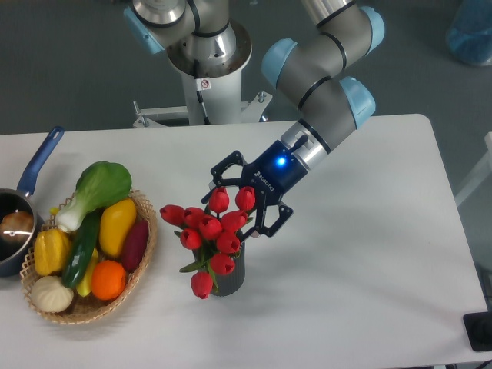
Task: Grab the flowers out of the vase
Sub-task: 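Close the gripper around the tulip stems just below the blooms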
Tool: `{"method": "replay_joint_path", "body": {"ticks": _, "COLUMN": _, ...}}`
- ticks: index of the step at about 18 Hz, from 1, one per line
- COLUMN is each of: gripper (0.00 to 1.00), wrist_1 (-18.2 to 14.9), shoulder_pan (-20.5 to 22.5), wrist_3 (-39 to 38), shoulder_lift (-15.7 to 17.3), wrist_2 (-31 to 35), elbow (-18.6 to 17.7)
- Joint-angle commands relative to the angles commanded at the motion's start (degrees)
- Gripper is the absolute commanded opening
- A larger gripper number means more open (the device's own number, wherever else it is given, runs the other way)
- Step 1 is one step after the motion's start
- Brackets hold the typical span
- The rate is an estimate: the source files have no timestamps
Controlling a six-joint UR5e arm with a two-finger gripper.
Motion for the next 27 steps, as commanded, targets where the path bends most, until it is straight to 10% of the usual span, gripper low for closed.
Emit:
{"method": "replay_joint_path", "body": {"ticks": 4, "gripper": 0.21, "wrist_1": 0.1, "shoulder_pan": 0.0, "wrist_3": 0.1, "shoulder_lift": 0.0, "wrist_2": 0.0, "elbow": 0.0}}
{"method": "replay_joint_path", "body": {"ticks": 7, "gripper": 0.09, "wrist_1": 0.1, "shoulder_pan": 0.1, "wrist_3": 0.1, "shoulder_lift": 0.1, "wrist_2": 0.0, "elbow": 0.0}}
{"method": "replay_joint_path", "body": {"ticks": 27, "gripper": 0.0, "wrist_1": -0.1, "shoulder_pan": 1.5, "wrist_3": -0.4, "shoulder_lift": 0.4, "wrist_2": -0.1, "elbow": 1.2}}
